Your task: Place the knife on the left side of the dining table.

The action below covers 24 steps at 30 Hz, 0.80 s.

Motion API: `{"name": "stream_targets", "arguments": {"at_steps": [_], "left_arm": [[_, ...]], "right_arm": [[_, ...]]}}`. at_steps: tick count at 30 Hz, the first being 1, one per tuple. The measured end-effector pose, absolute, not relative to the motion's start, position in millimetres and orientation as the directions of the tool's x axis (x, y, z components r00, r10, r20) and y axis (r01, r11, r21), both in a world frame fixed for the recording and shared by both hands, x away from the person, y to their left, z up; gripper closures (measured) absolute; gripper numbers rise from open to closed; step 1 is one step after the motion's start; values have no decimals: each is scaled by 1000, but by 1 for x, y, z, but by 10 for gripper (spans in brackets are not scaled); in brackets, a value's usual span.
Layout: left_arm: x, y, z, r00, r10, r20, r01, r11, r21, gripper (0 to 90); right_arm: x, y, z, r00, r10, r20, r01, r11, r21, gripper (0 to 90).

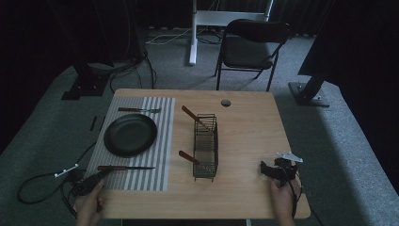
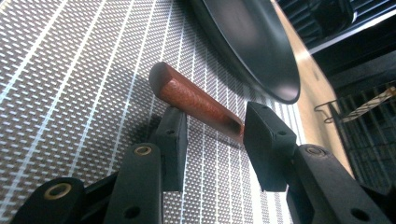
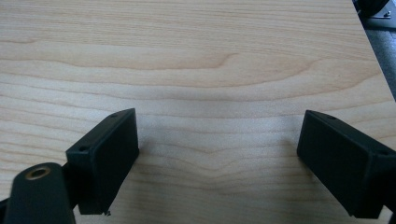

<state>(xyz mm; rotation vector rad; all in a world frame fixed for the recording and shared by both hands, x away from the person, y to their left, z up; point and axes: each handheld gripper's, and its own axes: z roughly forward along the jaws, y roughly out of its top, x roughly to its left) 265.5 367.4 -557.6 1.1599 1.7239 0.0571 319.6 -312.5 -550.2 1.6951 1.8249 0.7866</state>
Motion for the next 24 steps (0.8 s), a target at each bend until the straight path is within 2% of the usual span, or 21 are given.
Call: {"name": "stream_targets", "arguments": {"at_steps": [4,13,17,19,21,24], "left_arm": [[269,363,-552,-5,775,-632,681,465,565,599],[270,362,-548,-4,803,-596,703,426,569,599],[273,364,-544,22,815,-580,737,378,560,554],[274,365,-543,33,825,-565,742,358,566,557],[274,361,-539,47,861,-506,750,304,588,556],[273,361,-538,55,868,-493,758,284,587,555]], "right_arm": [[320,-312,-550,-79,997,11,693,47,720,117],[320,-312,-550,-79,997,11,692,46,720,117],[320,-312,-550,-78,997,11,693,47,720,117],[320,-312,-550,-78,997,11,693,46,720,117],[320,-312,-550,-79,997,11,693,47,720,117],[320,-312,-550,-78,997,11,693,46,720,117]]}}
